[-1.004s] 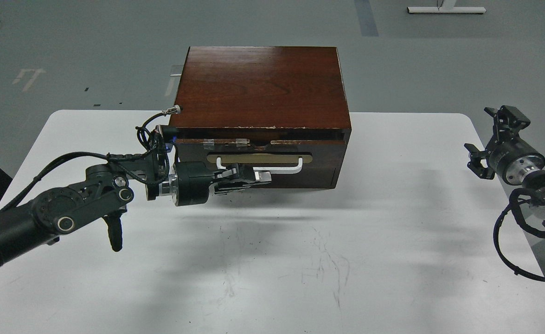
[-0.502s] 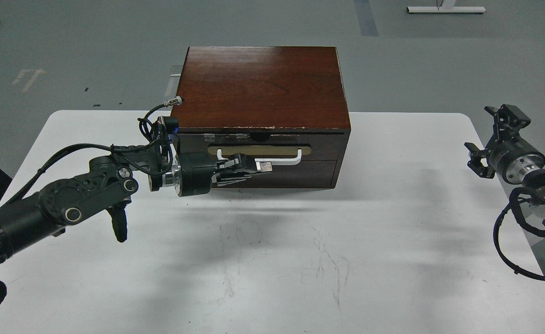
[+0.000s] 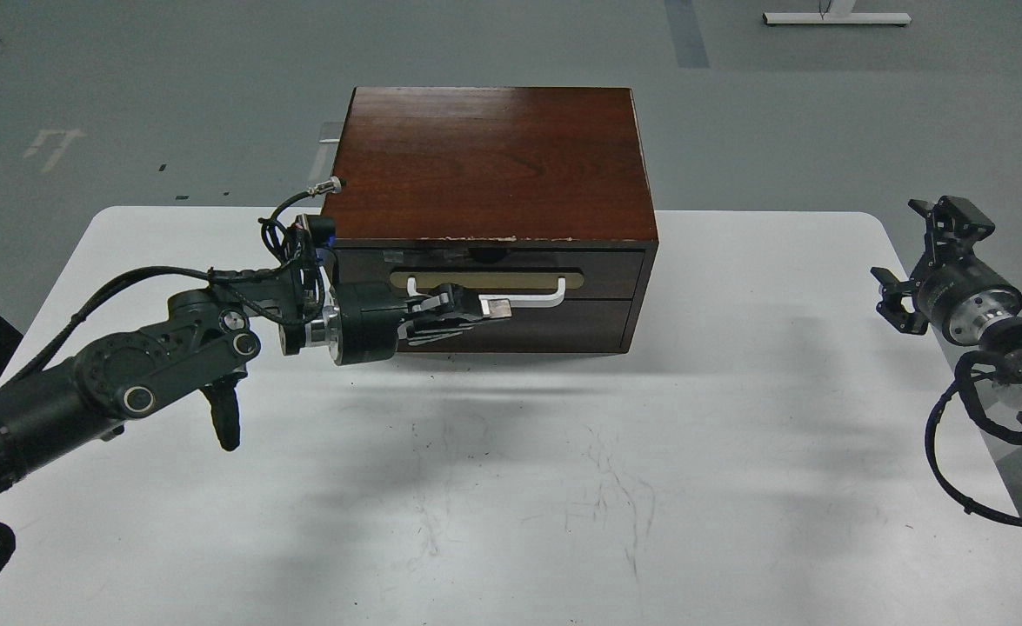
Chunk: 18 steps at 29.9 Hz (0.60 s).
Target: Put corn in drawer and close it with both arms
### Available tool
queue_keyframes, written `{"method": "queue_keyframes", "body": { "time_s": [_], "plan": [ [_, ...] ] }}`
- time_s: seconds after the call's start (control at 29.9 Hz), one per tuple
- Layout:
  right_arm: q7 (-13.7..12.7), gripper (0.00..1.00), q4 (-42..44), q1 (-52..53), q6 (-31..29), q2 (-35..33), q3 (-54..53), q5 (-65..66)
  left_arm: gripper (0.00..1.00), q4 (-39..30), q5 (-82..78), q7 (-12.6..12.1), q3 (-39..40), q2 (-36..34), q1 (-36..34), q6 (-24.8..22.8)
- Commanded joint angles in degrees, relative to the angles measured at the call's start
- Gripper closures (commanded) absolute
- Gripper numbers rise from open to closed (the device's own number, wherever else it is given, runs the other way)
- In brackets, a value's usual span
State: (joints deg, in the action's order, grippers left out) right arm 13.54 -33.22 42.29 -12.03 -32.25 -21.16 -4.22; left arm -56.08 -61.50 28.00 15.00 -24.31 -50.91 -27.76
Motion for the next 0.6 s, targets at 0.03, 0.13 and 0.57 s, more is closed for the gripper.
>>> {"method": "queue_keyframes", "body": {
  "time_s": [0.03,0.13,0.57],
  "plan": [
    [0.0,0.03,0.0,0.1,0.0,0.0,0.0,0.0,0.96,-0.8,0.1,0.0,-0.5,-0.5,-0.2,-0.2],
    [0.0,0.03,0.0,0.2,0.0,-0.1,0.0,0.0,0.44,-5.0,0.1,0.0,-0.5,-4.7,1.2,-0.2],
    [0.1,0.03,-0.3,6.2,0.0,1.1,-0.5,0.0,0.06,-4.5,15.7,0.0,25.5,-13.3,0.5,-0.2]
  ]
}}
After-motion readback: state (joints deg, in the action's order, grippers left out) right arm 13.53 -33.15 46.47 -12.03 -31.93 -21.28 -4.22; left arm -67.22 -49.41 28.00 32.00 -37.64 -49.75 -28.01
